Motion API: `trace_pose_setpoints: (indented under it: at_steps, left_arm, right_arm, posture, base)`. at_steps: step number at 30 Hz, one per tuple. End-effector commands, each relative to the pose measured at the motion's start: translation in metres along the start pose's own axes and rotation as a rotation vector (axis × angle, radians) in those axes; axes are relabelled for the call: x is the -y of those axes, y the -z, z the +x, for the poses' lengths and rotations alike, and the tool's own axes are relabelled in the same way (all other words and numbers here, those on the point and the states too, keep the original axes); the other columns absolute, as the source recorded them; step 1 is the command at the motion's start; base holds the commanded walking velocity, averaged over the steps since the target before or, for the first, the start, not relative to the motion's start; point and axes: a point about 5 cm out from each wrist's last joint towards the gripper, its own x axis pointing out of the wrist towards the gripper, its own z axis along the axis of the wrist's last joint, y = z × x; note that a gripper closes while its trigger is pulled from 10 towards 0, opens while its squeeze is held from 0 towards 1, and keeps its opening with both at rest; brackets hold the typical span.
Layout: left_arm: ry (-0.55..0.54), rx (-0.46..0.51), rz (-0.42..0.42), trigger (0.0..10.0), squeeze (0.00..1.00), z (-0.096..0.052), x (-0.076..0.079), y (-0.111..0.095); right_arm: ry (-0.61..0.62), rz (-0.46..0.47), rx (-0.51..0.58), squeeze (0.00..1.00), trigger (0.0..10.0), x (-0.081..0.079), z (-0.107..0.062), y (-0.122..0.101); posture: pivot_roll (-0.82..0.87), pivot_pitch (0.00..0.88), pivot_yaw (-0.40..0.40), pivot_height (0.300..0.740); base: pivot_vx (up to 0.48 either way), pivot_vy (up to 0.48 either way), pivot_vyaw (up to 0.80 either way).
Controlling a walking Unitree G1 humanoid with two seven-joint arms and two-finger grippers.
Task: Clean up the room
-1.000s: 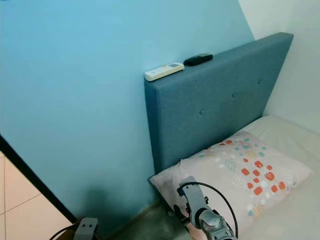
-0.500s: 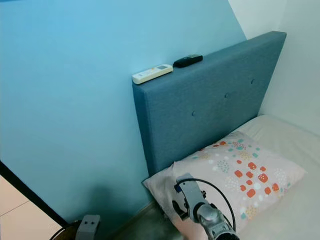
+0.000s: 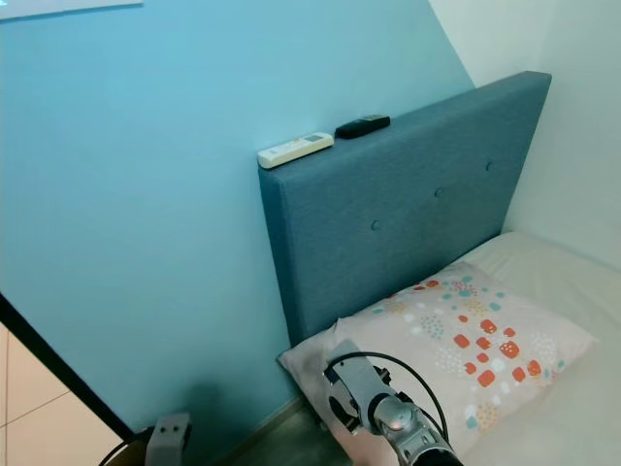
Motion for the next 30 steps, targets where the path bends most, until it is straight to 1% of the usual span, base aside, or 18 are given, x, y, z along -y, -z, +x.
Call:
trace_pose_setpoints:
  at_steps: [1, 2, 3, 4, 5, 6, 12, 14, 16, 17, 19, 20, 21, 23, 24, 26, 28, 30]
  left_arm:
    - [0.108, 0.105, -0.024, 10.0, 0.00, 0.005, 0.015, -0.024]
    - [0.154, 0.143, -0.024, 10.0, 0.00, 0.007, 0.021, -0.034]
    - [0.154, 0.143, -0.024, 10.0, 0.00, 0.007, 0.021, -0.034]
    - [0.214, 0.194, -0.027, 10.0, 0.00, 0.009, 0.030, -0.048]
    - [0.214, 0.194, -0.027, 10.0, 0.00, 0.009, 0.030, -0.048]
    - [0.242, 0.217, -0.019, 10.0, 0.00, 0.009, 0.035, -0.055]
    - [0.270, 0.244, 0.002, 10.0, 0.00, 0.010, 0.040, -0.063]
    - [0.276, 0.256, 0.035, 10.0, 0.00, 0.010, 0.041, -0.067]
    - [0.276, 0.256, 0.035, 10.0, 0.00, 0.010, 0.041, -0.067]
    - [0.270, 0.254, 0.059, 10.0, 0.00, 0.010, 0.041, -0.067]
    - [0.203, 0.227, 0.131, 10.0, 0.00, 0.009, 0.032, -0.060]
    - [0.203, 0.227, 0.131, 10.0, 0.00, 0.009, 0.032, -0.060]
    - [0.174, 0.219, 0.146, 10.0, 0.00, 0.008, 0.028, -0.058]
    - [0.101, 0.199, 0.156, 10.0, 0.00, 0.006, 0.016, -0.053]
    - [0.101, 0.199, 0.156, 10.0, 0.00, 0.006, 0.016, -0.053]
    - [0.040, 0.188, 0.156, 10.0, 0.00, 0.004, 0.006, -0.049]
    - [0.029, 0.189, 0.147, 10.0, 0.00, 0.003, 0.004, -0.048]
    - [0.020, 0.193, 0.136, 10.0, 0.00, 0.002, 0.001, -0.047]
  right_arm:
    - [0.005, -0.043, -0.037, 0.00, 10.0, 0.001, 0.001, 0.002]
    - [0.010, -0.052, -0.048, 0.00, 10.0, 0.002, 0.000, 0.003]
    - [0.010, -0.052, -0.048, 0.00, 10.0, 0.002, 0.000, 0.003]
    - [0.020, -0.066, -0.067, 0.00, 10.0, 0.004, 0.000, 0.006]
    - [0.020, -0.066, -0.067, 0.00, 10.0, 0.004, 0.000, 0.006]
    - [0.025, -0.071, -0.075, 0.00, 10.0, 0.005, -0.001, 0.007]
    - [0.029, -0.072, -0.082, 0.00, 10.0, 0.005, -0.001, 0.009]
    - [0.005, -0.062, -0.061, 0.00, 10.0, 0.001, -0.001, 0.008]
    - [0.005, -0.062, -0.061, 0.00, 10.0, 0.001, -0.001, 0.008]
    - [-0.014, -0.042, -0.036, 0.00, 10.0, -0.002, 0.000, 0.005]
    - [-0.078, 0.022, 0.058, 0.00, 10.0, -0.010, 0.001, -0.008]
    - [-0.078, 0.022, 0.058, 0.00, 10.0, -0.010, 0.001, -0.008]
    - [-0.096, 0.040, 0.088, 0.00, 10.0, -0.011, 0.002, -0.013]
    - [-0.107, 0.034, 0.121, 0.00, 10.0, -0.011, 0.003, -0.021]
    - [-0.107, 0.034, 0.121, 0.00, 10.0, -0.011, 0.003, -0.021]
    - [-0.118, 0.032, 0.150, 0.00, 10.0, -0.012, 0.004, -0.028]
    - [-0.124, 0.032, 0.160, 0.00, 10.0, -0.012, 0.004, -0.030]
    - [-0.128, 0.050, 0.195, 0.00, 10.0, -0.012, 0.005, -0.039]
  posture:
    - [-0.14, 0.000, -0.006, 0.681]
    - [-0.14, 0.000, -0.008, 0.676]
    - [-0.14, 0.000, -0.008, 0.676]
    - [-0.14, 0.000, -0.009, 0.666]
    - [-0.14, 0.000, -0.009, 0.666]
    - [-0.14, 0.000, -0.009, 0.661]
    - [-0.14, 0.000, -0.010, 0.651]
    - [-0.14, 0.000, -0.011, 0.641]
    - [-0.14, 0.000, -0.011, 0.641]
    - [-0.14, 0.000, -0.010, 0.636]
    - [-0.13, 0.000, -0.008, 0.626]
    - [-0.13, 0.000, -0.008, 0.626]
    - [-0.13, 0.000, -0.008, 0.621]
    - [-0.13, 0.000, -0.008, 0.611]
    - [-0.13, 0.000, -0.008, 0.611]
    - [-0.13, 0.000, -0.012, 0.601]
    - [-0.13, 0.000, -0.012, 0.596]
    - [-0.13, 0.000, -0.014, 0.586]
  base:
    - [0.000, 0.000, 0.00]
    - [0.000, 0.000, 0.00]
    - [0.000, 0.000, 0.00]
    - [0.000, 0.000, 0.00]
    - [0.000, 0.000, 0.00]
    - [0.000, 0.000, 0.00]
    - [0.000, 0.000, 0.00]
    - [0.000, 0.000, 0.00]
    - [0.000, 0.000, 0.00]
    - [0.000, 0.000, 0.00]
    - [0.000, 0.000, 0.00]
    - [0.000, 0.000, 0.00]
    - [0.000, 0.000, 0.00]
    - [0.000, 0.000, 0.00]
    - [0.000, 0.000, 0.00]
    - [0.000, 0.000, 0.00]
    - [0.000, 0.000, 0.00]
    - [0.000, 0.000, 0.00]
